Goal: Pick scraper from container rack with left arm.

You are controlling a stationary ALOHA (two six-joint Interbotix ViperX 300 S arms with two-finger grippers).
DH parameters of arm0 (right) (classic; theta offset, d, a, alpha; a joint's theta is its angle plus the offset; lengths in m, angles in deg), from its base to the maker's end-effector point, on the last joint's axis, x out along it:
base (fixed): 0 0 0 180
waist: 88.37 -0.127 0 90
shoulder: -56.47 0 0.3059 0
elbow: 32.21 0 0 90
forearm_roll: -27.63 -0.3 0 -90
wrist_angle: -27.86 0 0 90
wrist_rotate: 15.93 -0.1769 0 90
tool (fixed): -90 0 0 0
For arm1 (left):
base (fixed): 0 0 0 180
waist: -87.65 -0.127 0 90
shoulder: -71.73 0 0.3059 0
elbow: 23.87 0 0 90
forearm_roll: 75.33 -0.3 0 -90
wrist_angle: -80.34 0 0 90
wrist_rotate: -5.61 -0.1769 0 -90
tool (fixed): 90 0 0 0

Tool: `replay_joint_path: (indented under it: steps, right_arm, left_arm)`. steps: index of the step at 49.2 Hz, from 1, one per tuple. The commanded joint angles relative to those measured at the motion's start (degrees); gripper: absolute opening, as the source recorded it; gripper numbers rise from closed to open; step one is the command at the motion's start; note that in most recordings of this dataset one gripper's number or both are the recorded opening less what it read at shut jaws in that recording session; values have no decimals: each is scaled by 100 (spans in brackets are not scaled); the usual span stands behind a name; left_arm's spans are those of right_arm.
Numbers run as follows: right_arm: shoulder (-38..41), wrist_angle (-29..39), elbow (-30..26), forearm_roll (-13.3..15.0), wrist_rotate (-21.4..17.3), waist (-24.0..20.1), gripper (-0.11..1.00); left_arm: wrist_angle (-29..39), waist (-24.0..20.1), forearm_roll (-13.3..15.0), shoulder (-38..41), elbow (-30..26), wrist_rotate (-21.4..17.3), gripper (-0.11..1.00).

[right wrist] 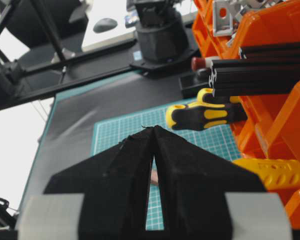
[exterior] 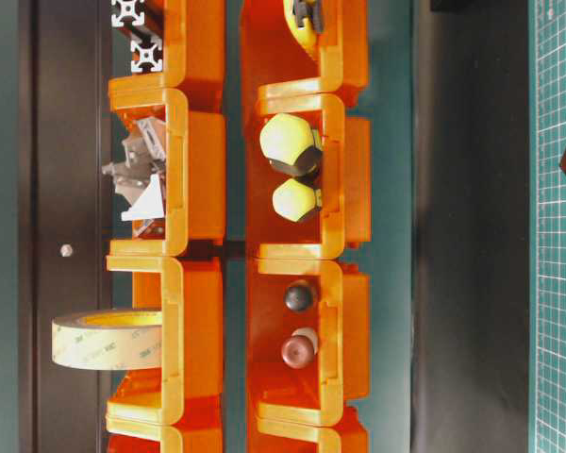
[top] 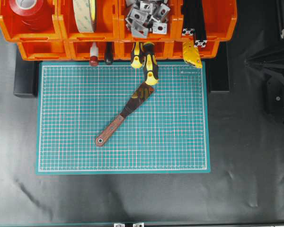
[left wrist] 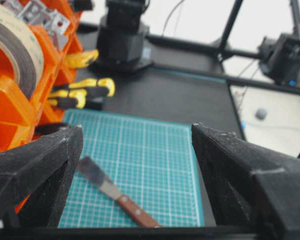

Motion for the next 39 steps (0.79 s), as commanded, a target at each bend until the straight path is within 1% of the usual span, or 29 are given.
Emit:
replay_joint_path:
  steps: [1,8,39]
  right_arm:
    - [53,-114,-167,9,18,-35,0]
    - [70,-149,-158,9,35,-35,0]
    - [79,-176,-149,9,9,-44,0]
  left_arm:
    - [-70,0,-26,-18,-9,18,85]
    - [-79,0,-26,18,97,35,85]
    - [-79,0,-26,53,132,26,85]
